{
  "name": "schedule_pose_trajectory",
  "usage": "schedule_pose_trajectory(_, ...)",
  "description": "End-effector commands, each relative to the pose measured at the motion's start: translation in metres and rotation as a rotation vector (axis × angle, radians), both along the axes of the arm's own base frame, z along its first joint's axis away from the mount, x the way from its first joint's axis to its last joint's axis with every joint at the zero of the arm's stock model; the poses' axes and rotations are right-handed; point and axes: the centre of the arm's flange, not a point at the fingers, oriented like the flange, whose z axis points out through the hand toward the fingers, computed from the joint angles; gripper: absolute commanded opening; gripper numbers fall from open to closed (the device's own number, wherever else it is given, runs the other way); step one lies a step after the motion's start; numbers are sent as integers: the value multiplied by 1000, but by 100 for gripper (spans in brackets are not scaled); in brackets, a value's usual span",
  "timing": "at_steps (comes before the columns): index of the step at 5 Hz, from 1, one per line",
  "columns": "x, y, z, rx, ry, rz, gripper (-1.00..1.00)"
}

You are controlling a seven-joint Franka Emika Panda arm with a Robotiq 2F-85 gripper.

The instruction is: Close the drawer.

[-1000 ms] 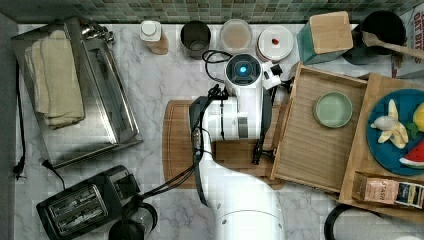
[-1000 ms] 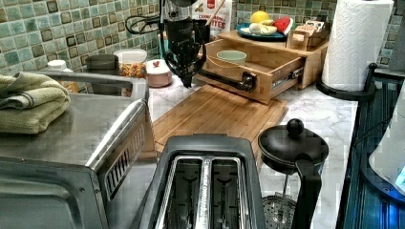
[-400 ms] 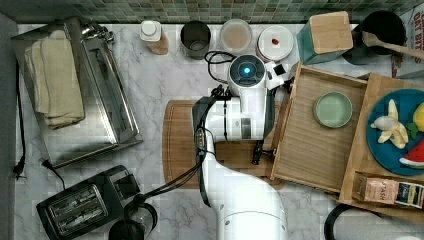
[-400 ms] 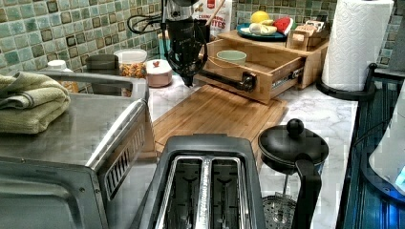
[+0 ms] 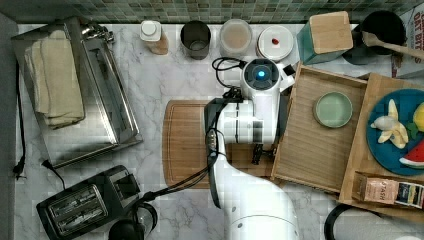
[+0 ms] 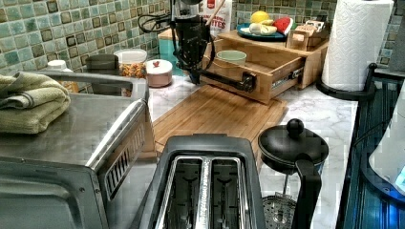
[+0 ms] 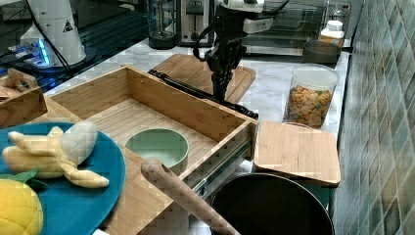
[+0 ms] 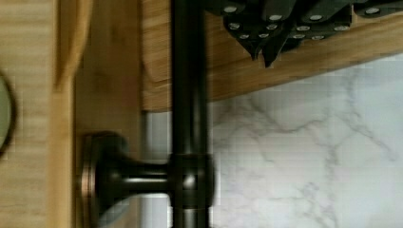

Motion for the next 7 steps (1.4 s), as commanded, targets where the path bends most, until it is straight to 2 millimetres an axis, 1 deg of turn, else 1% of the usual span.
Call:
schedule_pose_trajectory(1, -52, -173, 46, -56, -8, -112, -100)
schedule_pose_trajectory(2, -65, -224, 60, -96, -12, -130, -100)
schedule_pose_trajectory(3, -83, -277, 50, -97, -28, -119, -100)
schedule_pose_trajectory(4, -103, -325, 48, -133, 1, -173, -100)
schedule_pose_trajectory(5, -129, -367, 53, -159, -20, -240, -100)
schedule_pose_trajectory(6, -143, -387, 67, -198, 41, -305, -100)
schedule_pose_trajectory(7, -146, -396, 75, -133, 60, -275, -100)
